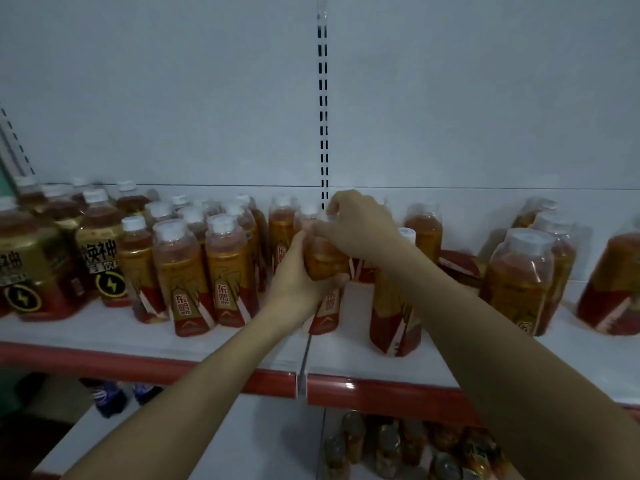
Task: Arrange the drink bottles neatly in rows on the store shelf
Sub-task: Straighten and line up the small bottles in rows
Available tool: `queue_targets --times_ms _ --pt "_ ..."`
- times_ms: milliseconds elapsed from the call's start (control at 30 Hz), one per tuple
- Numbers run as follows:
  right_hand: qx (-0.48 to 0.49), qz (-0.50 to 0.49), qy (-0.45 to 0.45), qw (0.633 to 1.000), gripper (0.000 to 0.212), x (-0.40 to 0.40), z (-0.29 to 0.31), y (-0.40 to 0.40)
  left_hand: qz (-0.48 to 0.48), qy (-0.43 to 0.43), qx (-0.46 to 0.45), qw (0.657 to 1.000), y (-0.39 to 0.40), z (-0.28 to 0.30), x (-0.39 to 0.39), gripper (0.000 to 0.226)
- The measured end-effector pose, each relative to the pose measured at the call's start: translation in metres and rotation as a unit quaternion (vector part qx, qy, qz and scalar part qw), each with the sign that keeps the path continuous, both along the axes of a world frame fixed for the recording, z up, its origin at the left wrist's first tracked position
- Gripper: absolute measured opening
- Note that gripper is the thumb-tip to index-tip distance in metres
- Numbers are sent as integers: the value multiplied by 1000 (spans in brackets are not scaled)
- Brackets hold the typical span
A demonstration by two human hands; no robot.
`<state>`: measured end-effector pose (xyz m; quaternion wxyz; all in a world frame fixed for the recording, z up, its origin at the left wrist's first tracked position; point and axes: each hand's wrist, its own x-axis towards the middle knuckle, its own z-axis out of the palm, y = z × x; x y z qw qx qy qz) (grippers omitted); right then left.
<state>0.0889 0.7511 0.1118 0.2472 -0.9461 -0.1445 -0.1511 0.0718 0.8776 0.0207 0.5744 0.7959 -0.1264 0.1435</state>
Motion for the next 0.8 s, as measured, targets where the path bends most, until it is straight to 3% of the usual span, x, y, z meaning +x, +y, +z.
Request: queue_targets --times_ms 100,200,300,433,567,700,800 --pt "87 73 35 993 60 -11 6 -13 -4 -11 -7 1000 12 14 -2 80" --pt "277 151 57 947 72 -34 -21 -18 -4 -6 -38 999 28 34 -5 68" --pt "322 205 90 920 88 -48 -75 -6 -14 -21 -25 999 39 55 -8 69" --pt "460 209 112 856 82 -48 -118 15 -43 -19 0 999 38 67 -14 83" --pt "512 211 98 827 77 -45 -138 21 -59 -19 46 997 39 80 -22 83" --pt "500 214 122 831 76 -42 -147 22 -56 -40 183 981 47 97 -28 89" --pt "511 238 150 812 76 -36 -145 32 -22 -49 252 966 54 105 -25 82"
